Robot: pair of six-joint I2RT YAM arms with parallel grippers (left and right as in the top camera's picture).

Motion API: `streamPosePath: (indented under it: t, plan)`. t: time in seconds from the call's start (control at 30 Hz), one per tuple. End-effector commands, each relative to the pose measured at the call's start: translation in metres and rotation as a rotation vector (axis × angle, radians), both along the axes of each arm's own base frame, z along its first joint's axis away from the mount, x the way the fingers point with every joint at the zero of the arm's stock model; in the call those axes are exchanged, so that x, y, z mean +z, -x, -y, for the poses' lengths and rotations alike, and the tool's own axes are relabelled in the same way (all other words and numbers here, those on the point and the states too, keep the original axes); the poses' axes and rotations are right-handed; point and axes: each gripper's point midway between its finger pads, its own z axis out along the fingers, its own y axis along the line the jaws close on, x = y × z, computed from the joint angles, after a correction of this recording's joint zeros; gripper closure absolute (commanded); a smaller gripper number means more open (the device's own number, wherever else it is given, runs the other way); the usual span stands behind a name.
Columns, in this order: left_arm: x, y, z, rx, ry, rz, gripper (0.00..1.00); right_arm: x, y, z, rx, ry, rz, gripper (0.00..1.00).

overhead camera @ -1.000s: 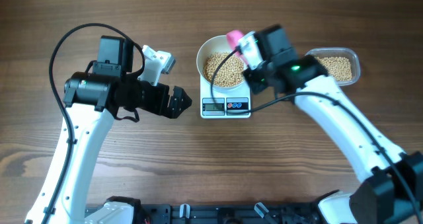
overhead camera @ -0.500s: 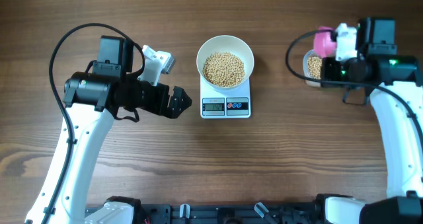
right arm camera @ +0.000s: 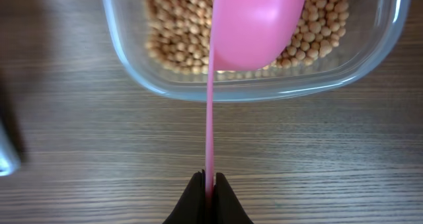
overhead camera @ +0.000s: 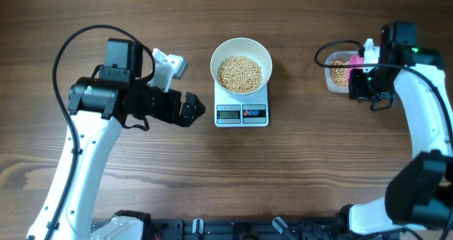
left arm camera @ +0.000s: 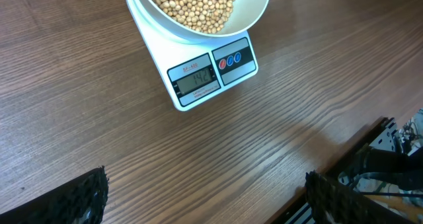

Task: Scoop item into bowl and weigh 150g on scale
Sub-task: 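Scoop soybeans again from the tub with the right gripper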

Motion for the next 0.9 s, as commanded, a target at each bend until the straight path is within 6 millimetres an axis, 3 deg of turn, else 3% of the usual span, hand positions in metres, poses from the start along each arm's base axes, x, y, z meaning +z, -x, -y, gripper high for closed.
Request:
streamPosePath:
  t: [0.0,0.17,0.5,0.87]
  plan:
    - [0.008,0.002,0.004,-0.028,0.016,0.029,0.00,-0.017,0.002,0.010,0.015,0.047,-0.055,0.96]
    - [0.008,0.002,0.004,-0.028,0.016,0.029,0.00,-0.025,0.001,-0.006,0.061,-0.041,-0.067,0.96]
    - [0.008,0.002,0.004,-0.028,0.016,0.029,0.00,-0.021,-0.010,-0.029,0.081,-0.176,-0.009,0.96]
    - [0.008,0.002,0.004,-0.028,0.016,0.029,0.00,-0.019,-0.012,-0.027,0.039,-0.225,0.007,0.96]
